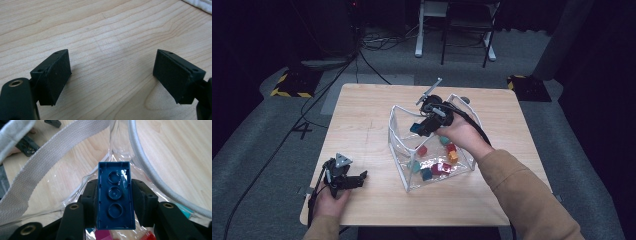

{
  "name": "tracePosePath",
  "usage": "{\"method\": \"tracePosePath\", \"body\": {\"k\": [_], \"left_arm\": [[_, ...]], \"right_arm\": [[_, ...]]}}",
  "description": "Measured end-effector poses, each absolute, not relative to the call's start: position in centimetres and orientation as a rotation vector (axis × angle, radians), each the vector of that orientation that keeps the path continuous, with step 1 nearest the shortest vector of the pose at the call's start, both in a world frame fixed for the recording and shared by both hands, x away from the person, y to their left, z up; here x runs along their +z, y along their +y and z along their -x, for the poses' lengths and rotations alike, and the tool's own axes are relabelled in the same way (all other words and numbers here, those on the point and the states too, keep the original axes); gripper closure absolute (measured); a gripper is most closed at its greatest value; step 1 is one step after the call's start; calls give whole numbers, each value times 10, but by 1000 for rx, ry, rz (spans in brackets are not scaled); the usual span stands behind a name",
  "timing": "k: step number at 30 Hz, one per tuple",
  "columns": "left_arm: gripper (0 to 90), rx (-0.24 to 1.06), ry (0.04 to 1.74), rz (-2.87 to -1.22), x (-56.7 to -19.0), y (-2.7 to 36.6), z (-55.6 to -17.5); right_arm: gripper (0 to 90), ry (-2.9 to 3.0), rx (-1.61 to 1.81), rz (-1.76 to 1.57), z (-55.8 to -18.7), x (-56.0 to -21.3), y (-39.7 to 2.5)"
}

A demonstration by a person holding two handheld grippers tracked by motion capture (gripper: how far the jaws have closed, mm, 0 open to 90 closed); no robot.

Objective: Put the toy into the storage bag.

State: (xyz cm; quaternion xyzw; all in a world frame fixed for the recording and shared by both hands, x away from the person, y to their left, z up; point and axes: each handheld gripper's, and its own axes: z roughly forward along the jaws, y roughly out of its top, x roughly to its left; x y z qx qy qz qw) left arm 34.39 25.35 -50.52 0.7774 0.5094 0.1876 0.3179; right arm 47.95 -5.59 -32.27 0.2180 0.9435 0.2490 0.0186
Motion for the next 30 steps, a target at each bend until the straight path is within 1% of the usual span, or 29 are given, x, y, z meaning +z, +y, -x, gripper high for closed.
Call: {"method": "tracePosePath", "body": {"k": [7, 14, 16, 17, 18, 21, 30], "left_arm": [[151, 494, 1340, -2046, -505, 254, -344], [150, 494, 1339, -2046, -505, 254, -344], [151, 494, 1339, -2046, -505, 254, -344], [151, 493, 1340, -2046, -505, 254, -344], [151, 494, 1340, -2046, -505, 254, -344], [151, 493, 1340, -2046, -505, 254, -344], [151, 493, 1340, -2046, -505, 254, -344]], "right_arm": [[589, 2974, 686, -702, -484, -326, -55], [584, 2979, 698, -730, -484, -328, -58], [550, 2972, 715, -722, -483, -327, -58], [508, 2957, 730, -711, -483, -327, -59], [490, 2937, 756, -714, -482, -326, -61], [477, 2920, 784, -715, -480, -323, -64], [484, 2825, 963, -692, -464, -300, -87]]}}
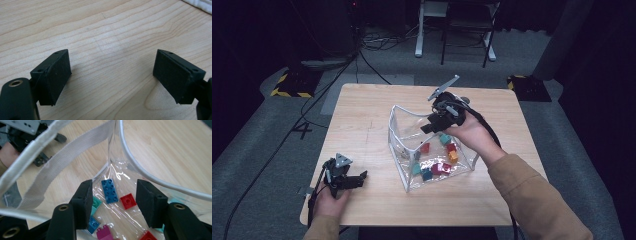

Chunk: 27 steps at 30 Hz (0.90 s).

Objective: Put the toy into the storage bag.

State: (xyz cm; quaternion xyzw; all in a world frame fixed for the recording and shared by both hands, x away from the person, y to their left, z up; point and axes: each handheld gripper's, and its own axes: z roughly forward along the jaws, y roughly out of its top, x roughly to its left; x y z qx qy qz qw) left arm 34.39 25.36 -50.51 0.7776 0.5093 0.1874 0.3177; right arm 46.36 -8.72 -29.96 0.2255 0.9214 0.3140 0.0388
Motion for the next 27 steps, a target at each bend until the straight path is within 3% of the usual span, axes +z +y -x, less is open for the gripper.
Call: {"method": "tracePosePath", "body": {"k": [15, 27], "left_arm": [[151, 493, 1340, -2046, -505, 254, -344], [151, 494, 1340, -2046, -505, 254, -344]], "right_arm": [[485, 2505, 1216, -757, -421, -261, -167], [485, 2327, 1224, -912, -404, -265, -241]]}}
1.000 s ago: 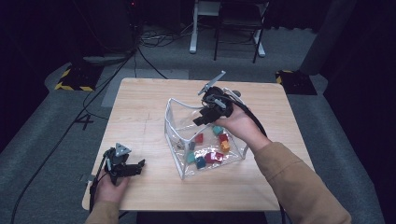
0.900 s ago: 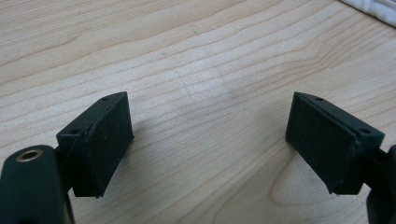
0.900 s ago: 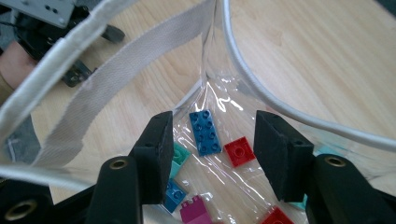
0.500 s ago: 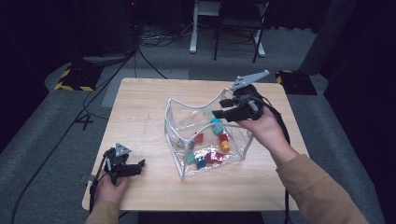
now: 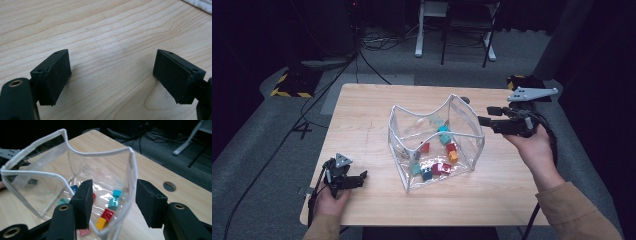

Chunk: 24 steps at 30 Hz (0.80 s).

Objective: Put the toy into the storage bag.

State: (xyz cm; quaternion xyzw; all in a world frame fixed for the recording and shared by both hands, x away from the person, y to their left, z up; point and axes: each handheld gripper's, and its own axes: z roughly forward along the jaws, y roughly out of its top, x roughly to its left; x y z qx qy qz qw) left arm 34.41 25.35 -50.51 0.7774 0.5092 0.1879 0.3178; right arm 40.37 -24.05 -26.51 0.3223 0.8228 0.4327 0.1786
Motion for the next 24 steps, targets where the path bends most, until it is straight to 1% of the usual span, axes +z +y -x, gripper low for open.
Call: {"method": "tracePosePath", "body": {"k": [9, 16, 20, 24], "left_arm": [[150, 499, 1342, -2044, -505, 253, -345], [150, 499, 1342, -2045, -505, 253, -345], [150, 499, 1342, -2045, -505, 253, -345], [150, 499, 1342, -2045, -505, 253, -345]], "right_arm": [[484, 2276, 1153, -1027, -398, -274, -285], [478, 2269, 1105, -1081, -393, -282, -309], [472, 2256, 1089, -1124, -391, -295, -324], [464, 2251, 1061, -1169, -389, -315, -335]]}}
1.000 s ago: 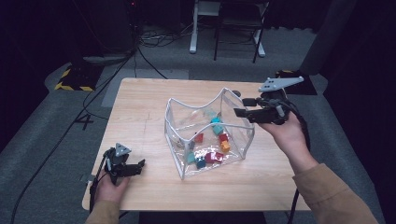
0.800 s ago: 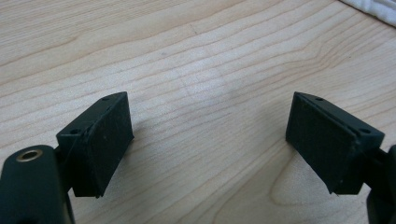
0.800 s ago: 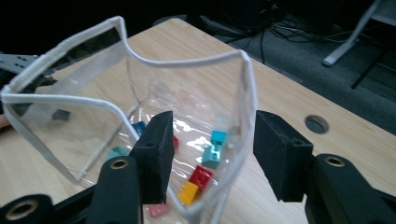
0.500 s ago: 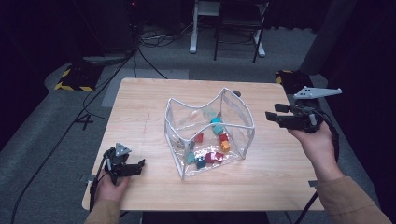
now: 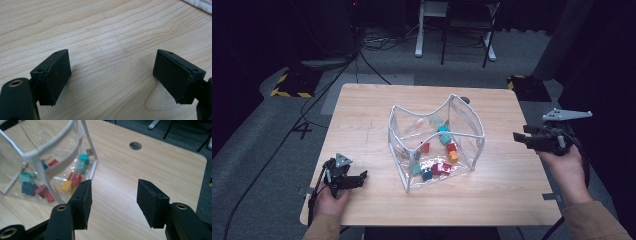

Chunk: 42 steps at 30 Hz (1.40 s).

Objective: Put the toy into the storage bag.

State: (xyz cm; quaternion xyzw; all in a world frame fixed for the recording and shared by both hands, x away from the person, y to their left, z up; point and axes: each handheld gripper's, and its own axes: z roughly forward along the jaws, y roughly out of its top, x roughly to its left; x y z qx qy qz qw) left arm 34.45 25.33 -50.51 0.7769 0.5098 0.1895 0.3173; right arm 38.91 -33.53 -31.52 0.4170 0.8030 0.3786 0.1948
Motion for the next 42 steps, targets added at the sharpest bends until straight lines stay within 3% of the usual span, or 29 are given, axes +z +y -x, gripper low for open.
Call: {"method": "tracePosePath", "body": {"k": [23, 42], "left_arm": [[150, 498, 1343, -2042, -505, 253, -344], [150, 498, 1343, -2042, -505, 253, -344]], "right_arm": [[464, 2269, 984, -1314, -376, -441, -367], [409, 2223, 969, -1220, -357, -493, -366]]}}
